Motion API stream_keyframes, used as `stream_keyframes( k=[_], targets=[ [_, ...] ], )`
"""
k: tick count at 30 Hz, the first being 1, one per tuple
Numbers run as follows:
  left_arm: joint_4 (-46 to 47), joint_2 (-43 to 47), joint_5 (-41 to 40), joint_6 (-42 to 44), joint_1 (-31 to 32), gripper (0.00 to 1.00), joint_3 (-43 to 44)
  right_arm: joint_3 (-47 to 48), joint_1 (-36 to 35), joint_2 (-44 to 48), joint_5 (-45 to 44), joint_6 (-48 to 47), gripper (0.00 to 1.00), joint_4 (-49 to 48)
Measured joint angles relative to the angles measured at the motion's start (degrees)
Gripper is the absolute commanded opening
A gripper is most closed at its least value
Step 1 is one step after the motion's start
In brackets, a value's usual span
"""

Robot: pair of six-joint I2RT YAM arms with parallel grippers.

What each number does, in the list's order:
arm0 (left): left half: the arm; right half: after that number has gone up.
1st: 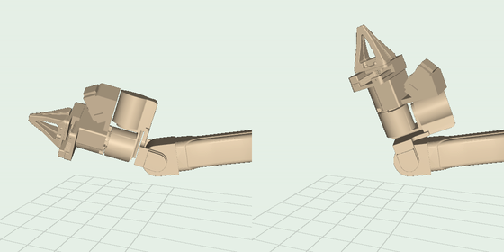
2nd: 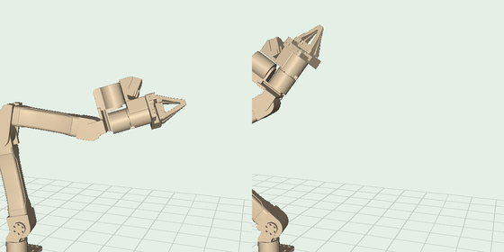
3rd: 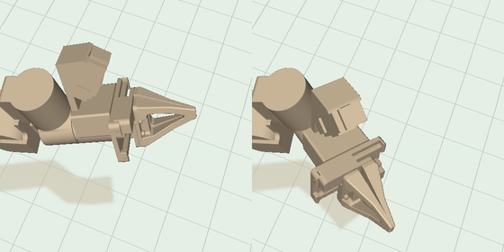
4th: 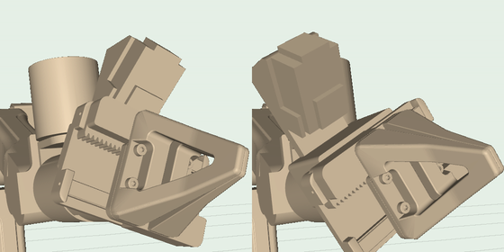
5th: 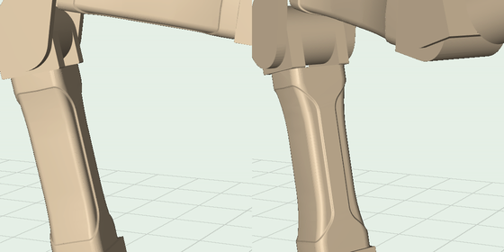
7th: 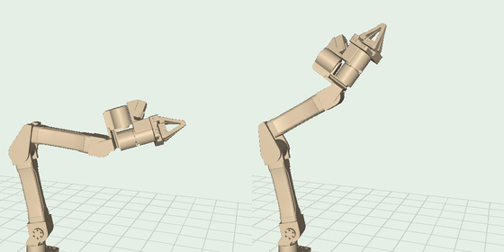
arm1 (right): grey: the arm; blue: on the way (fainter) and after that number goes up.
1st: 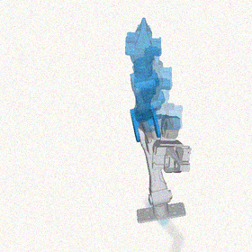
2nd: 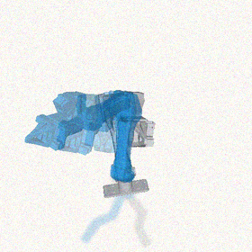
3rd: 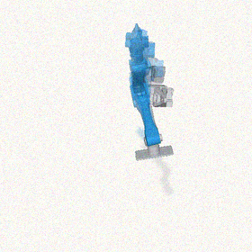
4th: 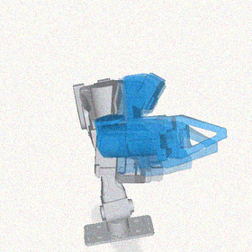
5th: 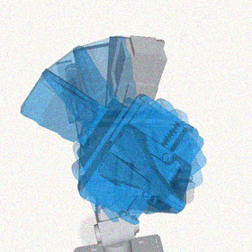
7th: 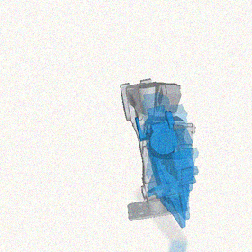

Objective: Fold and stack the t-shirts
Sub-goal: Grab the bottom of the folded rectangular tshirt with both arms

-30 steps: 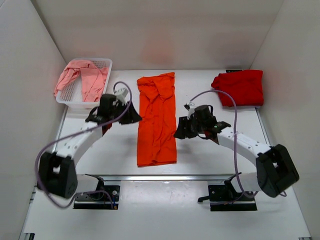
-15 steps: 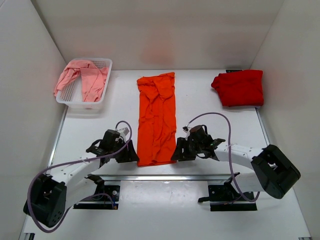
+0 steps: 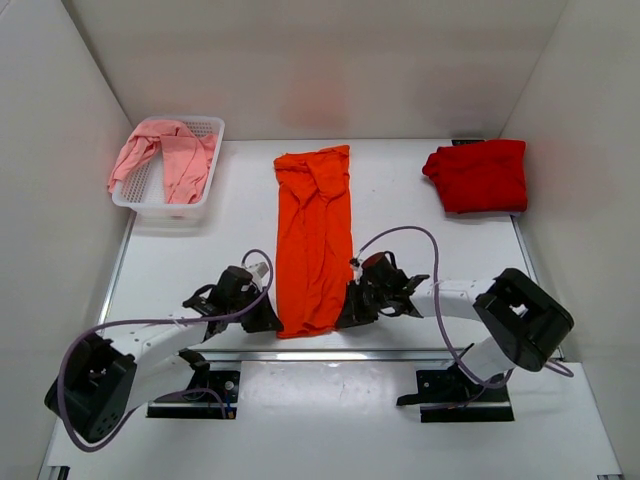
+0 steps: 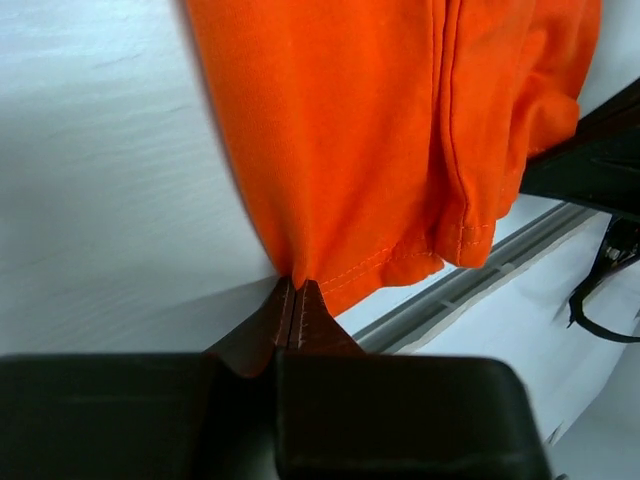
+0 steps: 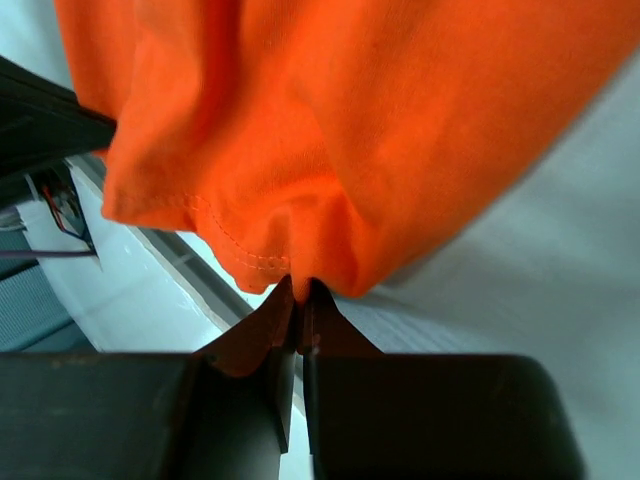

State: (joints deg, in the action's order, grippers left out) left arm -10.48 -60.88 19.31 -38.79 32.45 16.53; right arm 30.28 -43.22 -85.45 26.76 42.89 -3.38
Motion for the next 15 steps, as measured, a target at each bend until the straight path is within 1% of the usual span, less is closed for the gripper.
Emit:
stream_keyframes(
  k=[2,6,10,13,15],
  targets=[
    [-1.6,1.7,0.0,0.1,0.0,0.0,-0.4,0.1,-1.3,0.9,-0.5,0.0,0.0,1.8],
    [-6.4,9.0,0.1,0.0,0.1,0.0,-2.9,-1.2,-3.8,4.0,-0.7,0.0,0.0,5.8],
    [-10.5,14.4,1.0,-0.7,-0.2,0.0,-4.6,-2.2,-4.7,6.9,-0.1,0.0,0.0,9.6],
    [-12.7,15.6,1.7,-0.9,-1.5,0.0,-4.7,-2.2,-3.8,8.5,1.1,-0.3,0.0,11.6],
    [-13.9,14.9,2.2,-0.5,-2.7,0.0,-3.9,-1.7,-2.4,9.3,2.3,-1.1,0.0,13.5]
  ],
)
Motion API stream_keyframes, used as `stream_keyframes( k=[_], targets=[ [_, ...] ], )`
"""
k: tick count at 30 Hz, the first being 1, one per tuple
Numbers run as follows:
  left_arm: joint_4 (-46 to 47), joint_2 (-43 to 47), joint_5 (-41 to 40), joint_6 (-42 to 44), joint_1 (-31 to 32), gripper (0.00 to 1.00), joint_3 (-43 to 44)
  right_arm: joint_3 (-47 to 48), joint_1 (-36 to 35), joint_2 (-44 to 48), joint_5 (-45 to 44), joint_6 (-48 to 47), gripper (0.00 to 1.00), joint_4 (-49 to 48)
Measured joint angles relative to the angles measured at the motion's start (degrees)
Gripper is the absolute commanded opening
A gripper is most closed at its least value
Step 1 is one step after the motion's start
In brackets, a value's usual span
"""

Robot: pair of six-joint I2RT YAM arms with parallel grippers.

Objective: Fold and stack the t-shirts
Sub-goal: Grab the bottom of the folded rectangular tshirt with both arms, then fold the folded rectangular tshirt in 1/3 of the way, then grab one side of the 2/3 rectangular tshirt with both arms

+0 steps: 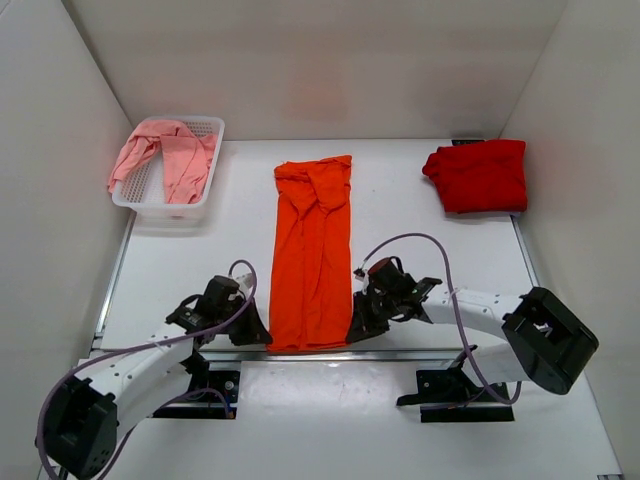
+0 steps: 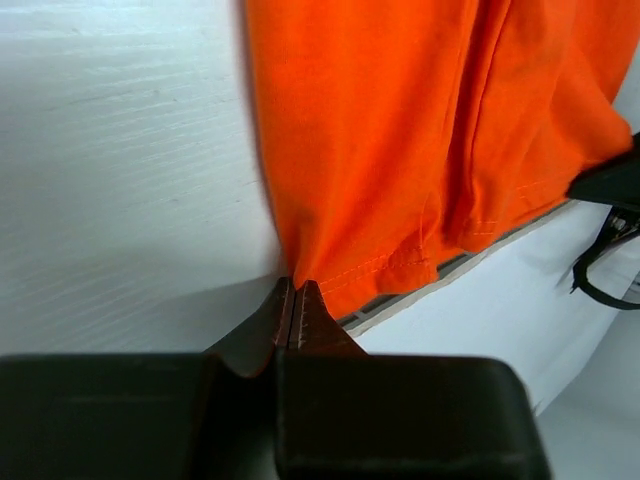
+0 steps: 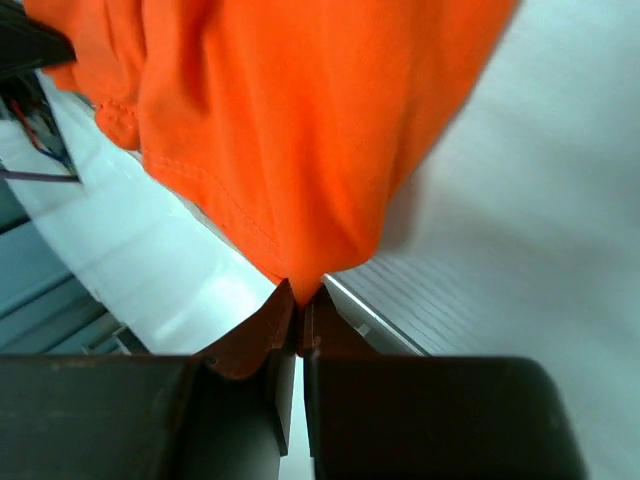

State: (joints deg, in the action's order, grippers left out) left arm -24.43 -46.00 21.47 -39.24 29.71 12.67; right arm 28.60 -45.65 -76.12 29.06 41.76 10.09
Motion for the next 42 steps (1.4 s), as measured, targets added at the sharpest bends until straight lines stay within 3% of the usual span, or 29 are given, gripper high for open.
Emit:
stream_keyframes(
  k=[8,14,15,16,17,18,22,23,27,33,37,42],
  targets=[
    [-2.1,-13.6,2.5,3.9,-8.1,0.0,16.3,13.1,11.6,-3.1,4.9,-7.4,0.0,9.1],
    [0.6,-32.9,4.2,8.0,-14.3,0.0,36.3,35.9,21.8,-17.6,8.0,-16.5,0.0,17.4],
    [1.4,-36.2,4.3,8.5,-15.3,0.05,39.3,40.3,23.3,-20.8,8.1,-18.0,0.07,18.1],
    [2.5,-39.8,4.3,8.8,-16.3,0.21,42.4,44.1,24.6,-24.0,8.0,-19.2,0.15,18.4],
    [3.4,-42.8,4.2,9.2,-17.1,0.36,44.9,48.1,25.8,-27.2,8.0,-20.3,0.29,19.3],
    [4.7,-46.0,4.3,9.3,-18.1,0.43,47.4,51.7,26.8,-30.2,7.8,-21.1,0.35,20.0],
    [8.8,-54.4,5.3,7.9,-20.7,0.5,52.0,59.7,29.6,-37.7,6.0,-23.6,0.47,21.0],
    [9.4,-55.2,5.6,7.6,-21.3,0.55,51.8,59.6,29.7,-38.1,5.4,-23.8,0.48,21.1],
    [12.5,-53.3,6.2,6.6,-21.8,0.57,46.6,52.0,29.0,-35.2,4.2,-23.5,0.5,18.5],
    [14.6,-38.9,3.3,5.7,-19.1,0.61,27.9,28.2,26.1,-22.2,3.8,-19.1,0.51,12.0],
    [17.4,-31.1,-0.6,2.8,-15.5,0.62,16.8,17.1,23.6,-17.1,4.0,-13.9,0.51,4.7],
    [23.4,-31.2,-3.7,-1.7,-13.4,0.63,14.5,13.6,21.9,-17.2,6.1,-7.1,0.51,-5.0]
  ],
)
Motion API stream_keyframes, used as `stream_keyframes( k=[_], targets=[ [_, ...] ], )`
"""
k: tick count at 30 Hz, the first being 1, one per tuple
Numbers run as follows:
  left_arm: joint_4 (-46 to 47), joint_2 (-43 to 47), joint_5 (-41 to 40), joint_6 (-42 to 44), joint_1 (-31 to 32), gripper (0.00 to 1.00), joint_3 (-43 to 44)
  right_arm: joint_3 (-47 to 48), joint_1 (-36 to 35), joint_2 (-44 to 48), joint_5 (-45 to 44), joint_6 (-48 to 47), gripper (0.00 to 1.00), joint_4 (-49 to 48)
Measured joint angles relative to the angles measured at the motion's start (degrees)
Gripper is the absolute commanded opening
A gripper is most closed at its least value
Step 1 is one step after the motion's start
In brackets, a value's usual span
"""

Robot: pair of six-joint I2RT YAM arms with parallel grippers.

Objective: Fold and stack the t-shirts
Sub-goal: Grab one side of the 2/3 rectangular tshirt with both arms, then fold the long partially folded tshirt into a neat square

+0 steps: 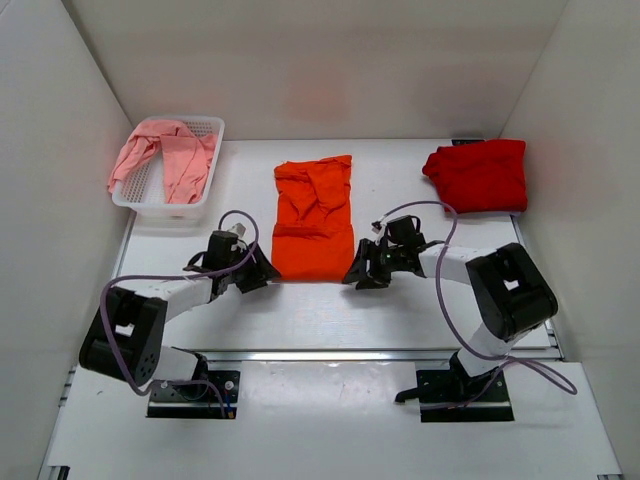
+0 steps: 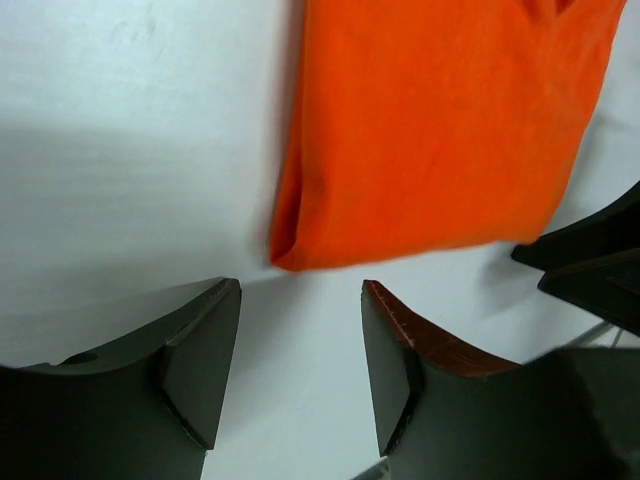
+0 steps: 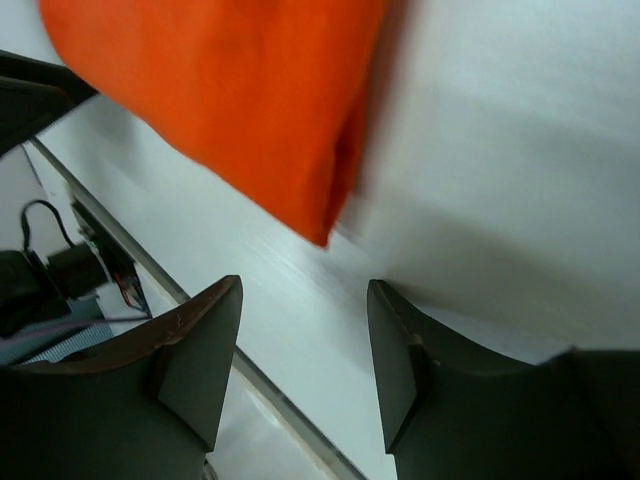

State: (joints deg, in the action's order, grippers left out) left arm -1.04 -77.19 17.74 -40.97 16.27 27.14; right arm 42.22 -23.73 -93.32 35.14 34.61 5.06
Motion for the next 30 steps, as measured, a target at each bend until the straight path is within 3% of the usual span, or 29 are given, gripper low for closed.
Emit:
stream_keyframes(
  k=[2,3,4,5,6,10,14,20,26,30],
  targets=[
    [1.7,-2.3,-1.5,-0.9,1.1,0.63,1.5,0.2,-0.3,-1.6,0.3,2.0,0.49,-4.2],
    [2.9,-3.9,-2.1,-1.4,1.8,0.57,2.5,0.5,-0.3,-2.7,0.6,2.9,0.36,-5.7],
    [4.0,-5.4,-2.5,-1.7,2.4,0.39,3.5,1.2,-0.4,-4.1,0.9,3.5,0.23,-7.1],
    [4.9,-7.1,-2.9,-2.4,2.8,0.26,4.4,2.3,-0.7,-5.6,0.5,3.9,0.0,-7.9],
    [5.7,-9.5,-2.9,-2.0,3.1,0.0,5.6,3.6,-0.8,-7.8,0.5,4.6,0.0,-8.8],
    [7.6,-12.8,-0.8,-2.8,3.5,0.0,6.8,5.6,-1.5,-10.5,0.5,5.9,0.0,-9.4],
    [6.1,-7.7,-0.7,-1.9,4.2,0.0,2.7,1.0,-3.6,-5.8,-1.9,5.6,0.0,-9.1],
    [-6.2,13.0,1.3,-0.3,7.4,0.0,-8.2,-12.2,-11.0,11.2,-4.2,5.8,0.0,-3.5],
    [-17.1,34.8,3.9,-3.0,8.5,0.0,-14.3,-17.6,-16.3,23.9,-4.0,8.0,0.0,0.2],
    [-19.5,38.0,5.6,-5.2,7.1,0.0,-14.6,-16.6,-13.8,25.8,-2.1,8.1,0.0,2.5]
  ],
)
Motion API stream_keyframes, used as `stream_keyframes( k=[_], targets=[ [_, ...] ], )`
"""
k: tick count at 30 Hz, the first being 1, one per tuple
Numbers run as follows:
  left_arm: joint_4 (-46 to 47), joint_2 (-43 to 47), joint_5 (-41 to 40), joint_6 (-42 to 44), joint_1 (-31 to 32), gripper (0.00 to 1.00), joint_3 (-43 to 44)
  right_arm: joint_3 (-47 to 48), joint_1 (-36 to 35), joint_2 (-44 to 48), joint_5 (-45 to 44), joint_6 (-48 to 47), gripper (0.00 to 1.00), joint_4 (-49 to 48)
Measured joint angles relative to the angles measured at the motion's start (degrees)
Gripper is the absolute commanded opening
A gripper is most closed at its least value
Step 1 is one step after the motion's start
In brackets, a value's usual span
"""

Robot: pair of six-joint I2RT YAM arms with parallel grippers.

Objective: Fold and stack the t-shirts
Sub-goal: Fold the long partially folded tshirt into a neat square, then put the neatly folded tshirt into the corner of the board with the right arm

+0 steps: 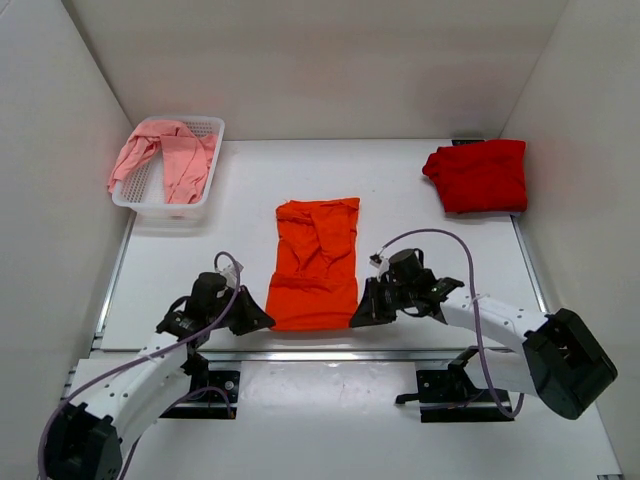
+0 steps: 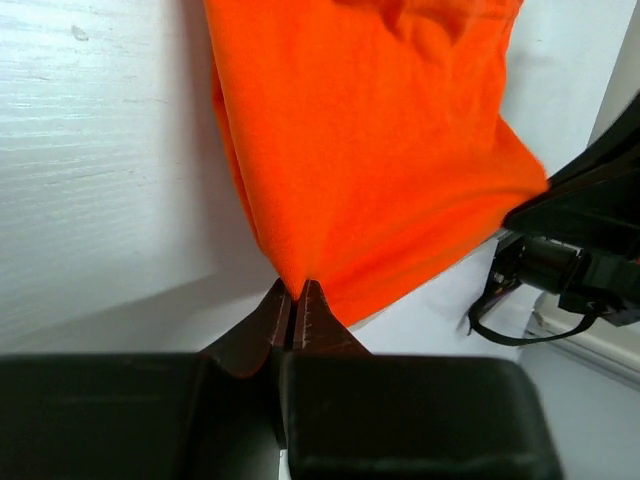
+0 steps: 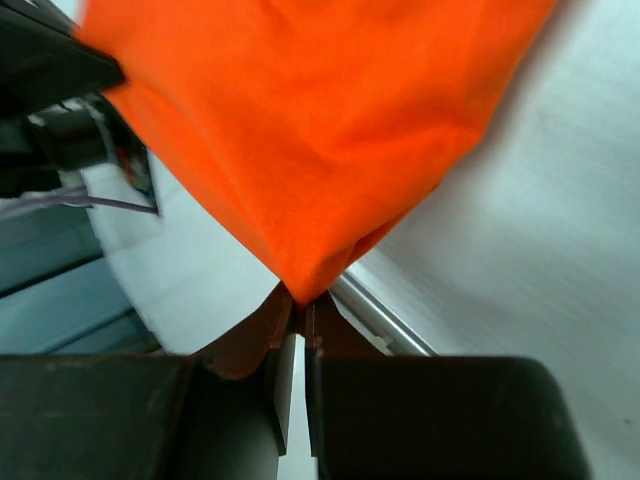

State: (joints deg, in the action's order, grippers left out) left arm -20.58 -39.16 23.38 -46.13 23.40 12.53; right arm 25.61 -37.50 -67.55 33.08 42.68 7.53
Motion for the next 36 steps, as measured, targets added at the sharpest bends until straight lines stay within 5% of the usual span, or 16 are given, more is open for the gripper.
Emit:
stream_keyframes(
  k=[4,9,10,12,13,15,17,20,24,29,36],
  targets=[
    [0.2,-9.9,2.2,-0.2,-2.6,0.0,5.4,7.9,7.3,-3.8,3.4,-3.1,0.0,4.8],
    [3.7,-34.4,3.0,3.6,-9.1,0.0,28.8,29.7,17.4,-18.6,6.8,-10.1,0.0,10.9],
    [4.8,-40.0,2.8,4.3,-10.1,0.16,34.7,35.6,19.3,-22.8,7.3,-11.6,0.01,12.2],
    [7.9,-50.2,2.6,5.4,-11.8,0.4,46.7,46.9,22.5,-31.4,8.1,-13.7,0.22,12.5],
    [9.8,-55.1,2.6,5.5,-12.7,0.45,52.5,52.7,24.0,-35.9,8.3,-14.7,0.43,13.1],
    [14.6,-63.9,2.9,4.4,-14.6,0.58,61.8,62.8,26.4,-43.9,8.0,-16.5,0.43,14.0],
    [19.1,-69.4,3.7,2.5,-16.2,0.58,65.7,70.4,28.0,-50.3,7.1,-18.1,0.53,15.2],
    [21.9,-72.7,5.2,0.0,-18.1,0.57,65.3,73.4,29.5,-54.6,5.2,-19.8,0.59,16.2],
    [26.7,-68.7,7.2,-2.9,-18.4,0.54,54.0,64.6,28.9,-53.1,4.4,-20.9,0.64,14.2],
    [28.8,-55.4,10.0,-4.5,-18.3,0.54,37.3,54.1,27.2,-51.9,6.8,-20.0,0.68,11.8],
    [28.4,-36.3,12.3,-4.6,-19.0,0.53,25.0,59.7,21.0,-57.4,10.4,-17.8,0.61,6.4]
  ],
)
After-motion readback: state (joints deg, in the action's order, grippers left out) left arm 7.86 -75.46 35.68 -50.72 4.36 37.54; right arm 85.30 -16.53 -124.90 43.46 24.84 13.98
